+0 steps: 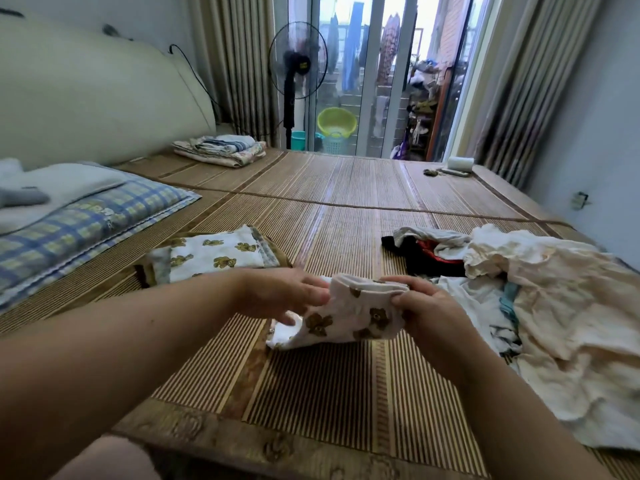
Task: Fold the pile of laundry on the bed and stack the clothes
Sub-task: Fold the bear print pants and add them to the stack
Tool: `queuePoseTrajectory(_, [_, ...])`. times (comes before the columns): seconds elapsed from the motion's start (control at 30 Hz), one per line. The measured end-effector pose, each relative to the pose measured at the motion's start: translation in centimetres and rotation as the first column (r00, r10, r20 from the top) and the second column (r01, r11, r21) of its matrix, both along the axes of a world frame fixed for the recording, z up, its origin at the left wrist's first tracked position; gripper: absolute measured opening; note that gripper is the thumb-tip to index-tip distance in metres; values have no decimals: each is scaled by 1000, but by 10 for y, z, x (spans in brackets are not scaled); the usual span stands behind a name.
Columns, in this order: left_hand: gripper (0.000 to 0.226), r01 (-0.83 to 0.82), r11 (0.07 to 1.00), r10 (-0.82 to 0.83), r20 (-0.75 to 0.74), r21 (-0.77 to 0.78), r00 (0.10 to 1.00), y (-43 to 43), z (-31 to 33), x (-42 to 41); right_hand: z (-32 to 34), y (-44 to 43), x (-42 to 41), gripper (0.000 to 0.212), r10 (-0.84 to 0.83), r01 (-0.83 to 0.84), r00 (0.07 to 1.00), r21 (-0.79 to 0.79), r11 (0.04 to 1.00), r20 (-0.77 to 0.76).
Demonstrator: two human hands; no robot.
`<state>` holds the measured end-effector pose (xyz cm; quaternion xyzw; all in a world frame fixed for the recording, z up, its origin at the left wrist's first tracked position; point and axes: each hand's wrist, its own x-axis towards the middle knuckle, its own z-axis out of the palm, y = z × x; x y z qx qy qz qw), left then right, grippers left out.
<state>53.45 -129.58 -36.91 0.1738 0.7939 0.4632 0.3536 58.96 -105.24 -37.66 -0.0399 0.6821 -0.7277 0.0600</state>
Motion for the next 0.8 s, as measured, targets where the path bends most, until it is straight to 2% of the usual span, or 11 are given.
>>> queuePoseTrajectory(0.07, [48, -7, 999, 1, -106, -53, 994, 7, 34, 15, 26, -9, 3, 31, -28, 29, 998, 12, 1000, -60])
queuePoseTrajectory(0.13, [28, -92, 993, 69, -257, -78, 964, 15, 71, 28, 63, -15, 4, 29, -36, 45, 991, 65, 997, -132])
queuePoseTrajectory(0.23, [3, -222, 972, 231, -418, 70, 878, 29, 128, 45, 131, -21, 4, 30, -49, 80, 963, 106, 991, -265])
queuePoseTrajectory(0.27, [4, -260, 953, 302, -453, 154, 839, 32, 147, 50, 153, -23, 5, 29, -26, 70, 951, 133, 989, -309])
queuePoseTrajectory(0.33, [7, -297, 917, 396, -507, 267, 766, 38, 181, 56, 192, -27, 8, 19, 60, 65, 917, 298, 952, -394])
queuePoseTrajectory(0.4, [11, -312, 904, 426, -569, 291, 703, 43, 209, 62, 223, -30, 10, 9, 60, 188, 872, 446, 875, -486])
queuePoseTrajectory(0.43, [13, -326, 900, 436, -598, 291, 672, 44, 221, 65, 235, -29, 11, 7, 19, 277, 843, 464, 841, -538])
queuePoseTrajectory(0.5, [20, -336, 894, 447, -635, 296, 630, 46, 239, 68, 254, -28, 14, 13, -41, 384, 799, 455, 804, -600])
queuePoseTrajectory(0.6, [29, -316, 893, 449, -666, 320, 596, 47, 257, 74, 273, -22, 25, 19, -20, 384, 787, 463, 799, -617])
queuePoseTrajectory(0.73, [28, -291, 862, 505, -654, 414, 564, 51, 266, 81, 288, -12, 47, 21, 89, 267, 765, 440, 857, -638])
queuePoseTrajectory(0.8, [29, -248, 842, 520, -597, 479, 611, 52, 266, 82, 293, -5, 54, 20, 117, 187, 771, 398, 898, -626])
